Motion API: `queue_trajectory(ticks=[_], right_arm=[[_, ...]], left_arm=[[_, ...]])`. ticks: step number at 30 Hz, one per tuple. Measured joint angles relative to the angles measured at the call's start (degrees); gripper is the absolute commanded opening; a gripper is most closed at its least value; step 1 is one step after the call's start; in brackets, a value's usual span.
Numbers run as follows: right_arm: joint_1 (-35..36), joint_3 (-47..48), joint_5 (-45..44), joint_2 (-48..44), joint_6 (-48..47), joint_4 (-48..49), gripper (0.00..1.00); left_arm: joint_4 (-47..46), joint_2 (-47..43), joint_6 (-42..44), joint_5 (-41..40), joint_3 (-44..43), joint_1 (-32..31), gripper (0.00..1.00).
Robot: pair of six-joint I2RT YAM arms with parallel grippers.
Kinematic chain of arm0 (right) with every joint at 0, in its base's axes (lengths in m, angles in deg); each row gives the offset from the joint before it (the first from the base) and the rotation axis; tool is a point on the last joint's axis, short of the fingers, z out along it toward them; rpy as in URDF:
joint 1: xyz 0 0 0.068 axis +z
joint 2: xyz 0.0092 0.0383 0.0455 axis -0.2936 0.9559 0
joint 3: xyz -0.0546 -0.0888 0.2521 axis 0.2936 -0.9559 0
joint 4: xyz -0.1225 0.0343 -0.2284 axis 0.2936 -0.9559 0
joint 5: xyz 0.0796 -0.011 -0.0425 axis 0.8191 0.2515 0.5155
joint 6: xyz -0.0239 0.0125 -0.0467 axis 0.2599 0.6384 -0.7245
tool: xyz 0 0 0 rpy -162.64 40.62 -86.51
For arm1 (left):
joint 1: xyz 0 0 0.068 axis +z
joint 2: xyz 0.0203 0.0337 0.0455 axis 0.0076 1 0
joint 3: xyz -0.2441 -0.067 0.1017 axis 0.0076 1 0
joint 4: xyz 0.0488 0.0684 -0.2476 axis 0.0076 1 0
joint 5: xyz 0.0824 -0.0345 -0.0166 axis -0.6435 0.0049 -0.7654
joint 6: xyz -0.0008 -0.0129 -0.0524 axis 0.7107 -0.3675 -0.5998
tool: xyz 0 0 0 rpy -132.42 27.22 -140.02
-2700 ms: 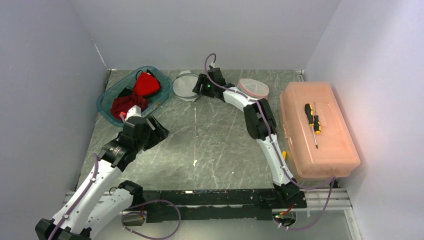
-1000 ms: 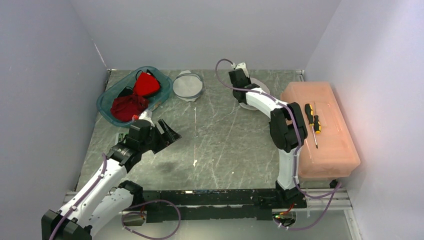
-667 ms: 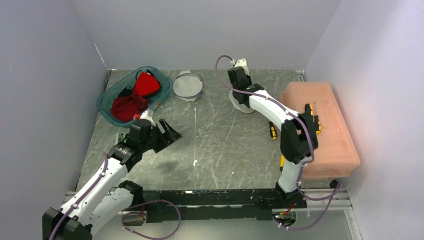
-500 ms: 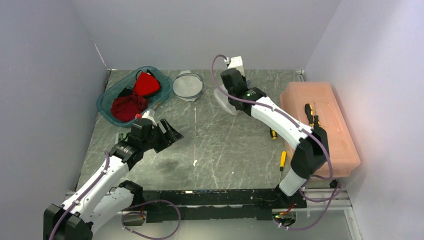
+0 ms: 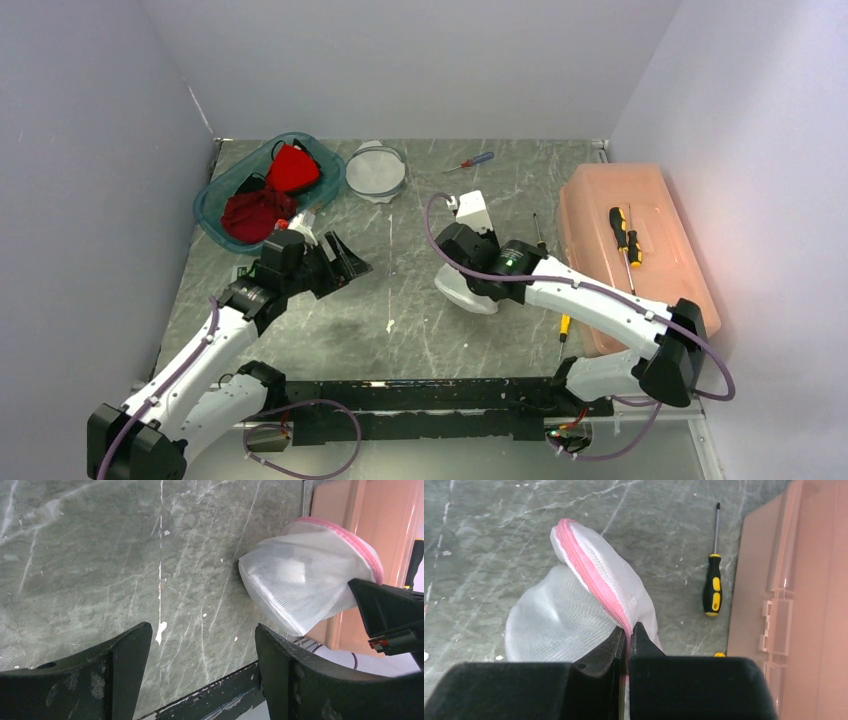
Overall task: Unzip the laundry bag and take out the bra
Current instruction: Move the laundry bag to the center of the board.
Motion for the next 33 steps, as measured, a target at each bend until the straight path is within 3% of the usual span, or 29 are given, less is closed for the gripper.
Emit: queue_trajectory(ticks=[4,5,10,12,15,21,25,29,33], right_arm=[[1.44,-0.02,-2.05,0.52,4.90,-5.03,0.00],[2.05,0.11,-2.14,1.01,5.68,-5.70,0.04],[6.19,2.32,0.96,6.16,8.22,-5.95,0.55],[7.39,3.58,3.56,8.85,8.20,-4.70,0.67],[8.24,5.40,8.22,11.91,7.56,-2.29,0.77],[8.20,9.25,16.46,11.76,5.68,2.12,0.83],[6.10,8.17,21.44,4.61,4.83,5.66,0.84],[-3.76,-3.52,27.32,-11.04,5.99,13.57,0.83],[-17.94,-16.33,31.95,-19.61,9.14,20.85,0.81]], left_arm=[[-0.15,0.17,0.00,-0.04,-0.39,0.00,0.80],[-0.26,0.35,-0.02,-0.07,-0.39,0.00,0.80],[-0.42,1.81,-0.04,-0.57,-0.39,0.00,0.80],[-0.35,2.21,-0.04,-0.92,-0.39,0.00,0.80],[-0.13,2.29,-0.04,-1.60,-0.39,0.00,0.80],[2.45,0.90,-0.02,-3.48,-0.39,0.00,0.82],[3.78,-0.79,-0.61,-3.39,-0.39,0.00,0.84],[2.99,-1.11,-4.31,-2.71,-0.37,-1.73,0.93],[0.11,0.00,-9.70,-6.01,-0.46,-11.74,0.92]])
